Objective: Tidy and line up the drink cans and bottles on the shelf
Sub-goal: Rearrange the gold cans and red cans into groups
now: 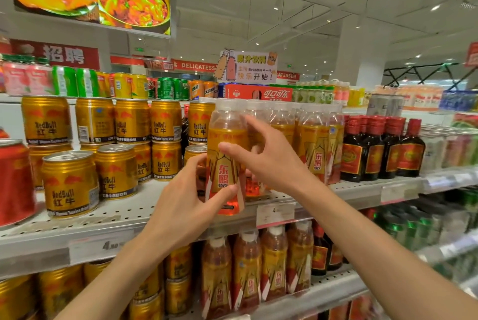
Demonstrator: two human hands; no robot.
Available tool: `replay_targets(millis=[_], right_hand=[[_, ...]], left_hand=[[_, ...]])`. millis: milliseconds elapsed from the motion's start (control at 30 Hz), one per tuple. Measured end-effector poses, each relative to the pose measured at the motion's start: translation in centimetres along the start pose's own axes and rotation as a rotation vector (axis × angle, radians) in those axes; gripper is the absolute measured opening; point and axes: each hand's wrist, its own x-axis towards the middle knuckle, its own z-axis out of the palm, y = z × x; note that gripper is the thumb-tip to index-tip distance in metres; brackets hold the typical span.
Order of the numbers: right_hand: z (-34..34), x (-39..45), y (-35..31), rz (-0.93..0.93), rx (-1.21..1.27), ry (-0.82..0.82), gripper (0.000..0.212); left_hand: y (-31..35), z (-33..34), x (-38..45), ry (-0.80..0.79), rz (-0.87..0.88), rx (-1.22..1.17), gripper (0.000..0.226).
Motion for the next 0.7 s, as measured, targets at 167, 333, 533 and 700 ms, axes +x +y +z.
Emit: replay_targets(millis=[167,333,533,700], right_hand=[[-2.8,-0.6,2.0,-0.054,-0.121,0.131,0.047],[-6.4,-1.9,7.6,0.104,-0.581,0.334,0.030],[-6.5,-2.8,11.5,0.125,-0.588,0.376,0.030],[-6.2,-2.2,12.1,0.075,-0.529,0.359,0.028]], left_hand=[[0.4,0.7,-0.1,0.051,-0.005,0.023,0.064],[1.0,1.1,-0.2,0.088,-0.014,0.055,0.059],[1.1,1.6,0.0,0.097,-0.006,0.087,0.074],[1.3,1.7,0.0,0.107,-0.001,0.104,0.072]])
